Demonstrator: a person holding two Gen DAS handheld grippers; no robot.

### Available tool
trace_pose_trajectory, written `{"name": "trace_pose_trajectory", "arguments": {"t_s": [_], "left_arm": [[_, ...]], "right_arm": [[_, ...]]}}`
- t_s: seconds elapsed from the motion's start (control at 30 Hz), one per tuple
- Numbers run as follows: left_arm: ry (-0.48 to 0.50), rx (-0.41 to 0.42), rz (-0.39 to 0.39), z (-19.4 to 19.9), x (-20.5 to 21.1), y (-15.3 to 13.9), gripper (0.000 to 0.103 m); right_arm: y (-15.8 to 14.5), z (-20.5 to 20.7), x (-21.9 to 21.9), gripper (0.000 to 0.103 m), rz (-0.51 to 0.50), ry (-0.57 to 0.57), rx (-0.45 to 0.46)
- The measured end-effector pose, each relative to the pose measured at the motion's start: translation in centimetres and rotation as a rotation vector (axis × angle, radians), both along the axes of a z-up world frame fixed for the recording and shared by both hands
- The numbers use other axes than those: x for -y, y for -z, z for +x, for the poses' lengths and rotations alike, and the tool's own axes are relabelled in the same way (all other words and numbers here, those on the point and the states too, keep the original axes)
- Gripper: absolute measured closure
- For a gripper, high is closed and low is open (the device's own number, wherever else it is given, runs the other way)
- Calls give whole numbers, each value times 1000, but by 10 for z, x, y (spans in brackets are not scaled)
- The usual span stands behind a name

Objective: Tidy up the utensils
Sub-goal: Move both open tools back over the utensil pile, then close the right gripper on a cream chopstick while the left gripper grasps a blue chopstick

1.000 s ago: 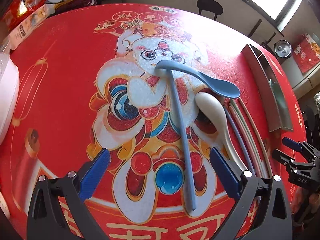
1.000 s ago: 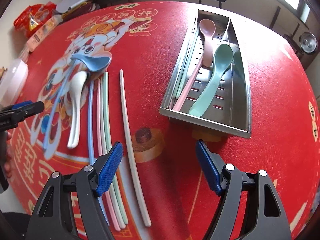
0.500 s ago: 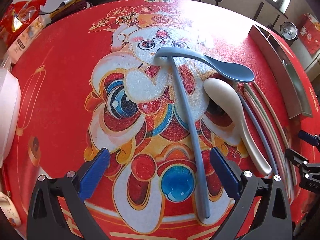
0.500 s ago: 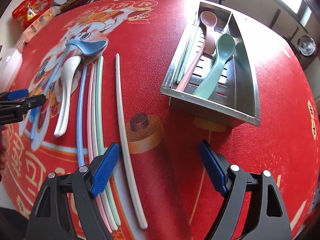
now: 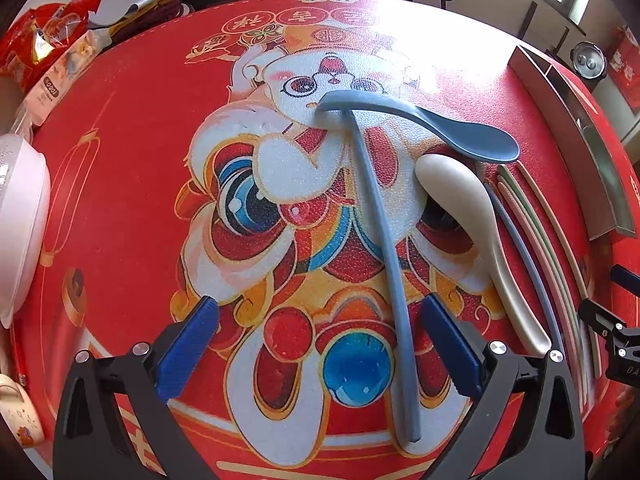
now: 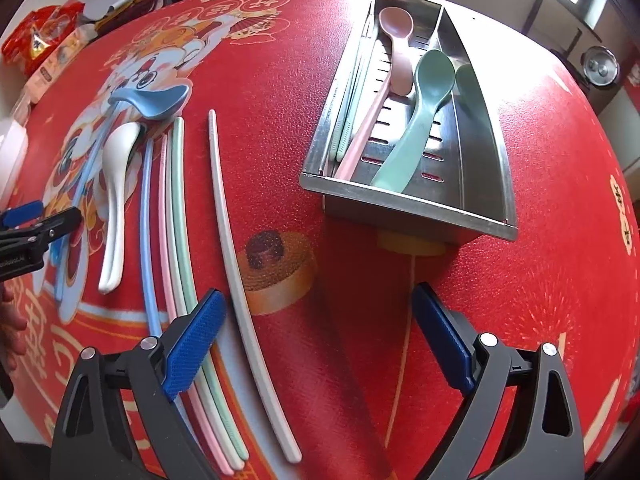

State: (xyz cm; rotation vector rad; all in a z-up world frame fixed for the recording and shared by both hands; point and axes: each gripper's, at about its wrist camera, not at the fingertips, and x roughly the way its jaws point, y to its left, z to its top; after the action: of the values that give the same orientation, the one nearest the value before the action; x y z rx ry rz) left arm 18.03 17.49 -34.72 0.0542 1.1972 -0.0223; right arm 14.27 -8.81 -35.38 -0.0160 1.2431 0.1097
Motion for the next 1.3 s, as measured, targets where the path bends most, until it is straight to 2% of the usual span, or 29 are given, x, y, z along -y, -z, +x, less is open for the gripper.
{"name": "trace_pose_trajectory", "arguments": {"t_s": [0.2, 0.27, 0.33, 0.37, 0.4, 0.43, 0.47, 0.5, 0.57, 0.67, 0.73, 0.83, 0.87, 0.93, 1.0, 1.07, 1.2, 1.3], "left_arm": [[28, -20, -7, 1, -2, 0, 6], [40, -14, -10, 1, -2, -3, 15], [60, -4, -18, 0, -2, -8, 37], [67, -3, -28, 0, -2, -10, 43], [71, -3, -42, 1, -2, -12, 57], [75, -6, -60, 3, -2, -14, 71], [80, -12, -75, 4, -1, -15, 75], [91, -16, -90, 5, 1, -15, 78], [113, -16, -93, 6, 8, -15, 78], [126, -10, -80, 11, 15, -14, 78], [125, -8, -88, 16, 15, -15, 78], [135, -1, -91, 20, 11, -14, 79], [135, 0, -90, 22, 11, -14, 80], [128, -13, -97, 25, 9, -14, 97], [132, -41, -176, 22, 6, -14, 97], [144, -38, -164, 15, 7, -15, 97], [109, -51, -202, 6, 2, -13, 97], [113, -45, -184, 3, 5, -13, 96]], "right_arm": [[1, 9, -4, 12, -12, -5, -71], [1, 12, -5, 12, -18, -15, -77], [1, 12, -9, 12, -18, -43, -77], [2, 12, -11, 13, -18, -54, -77], [2, 11, -13, 13, -17, -64, -77], [1, 10, -16, 21, -15, -76, -71], [-2, 9, -20, 35, -11, -96, -60], [-4, 7, -26, 43, -10, -125, -52], [-6, 6, -38, 68, -4, -173, -53], [-7, 6, -47, 80, 8, -205, -56], [-6, 7, -46, 81, 24, -202, -60], [-6, 8, -42, 94, 53, -185, -70], [-5, 8, -40, 96, 63, -181, -76], [-6, 7, -35, 96, 73, -179, -83], [-6, 7, -36, 97, 78, -180, -93], [-5, 7, -37, 97, 84, -178, -97], [-5, 7, -38, 97, 89, -169, -102], [-5, 7, -38, 97, 79, -171, -100]]}}
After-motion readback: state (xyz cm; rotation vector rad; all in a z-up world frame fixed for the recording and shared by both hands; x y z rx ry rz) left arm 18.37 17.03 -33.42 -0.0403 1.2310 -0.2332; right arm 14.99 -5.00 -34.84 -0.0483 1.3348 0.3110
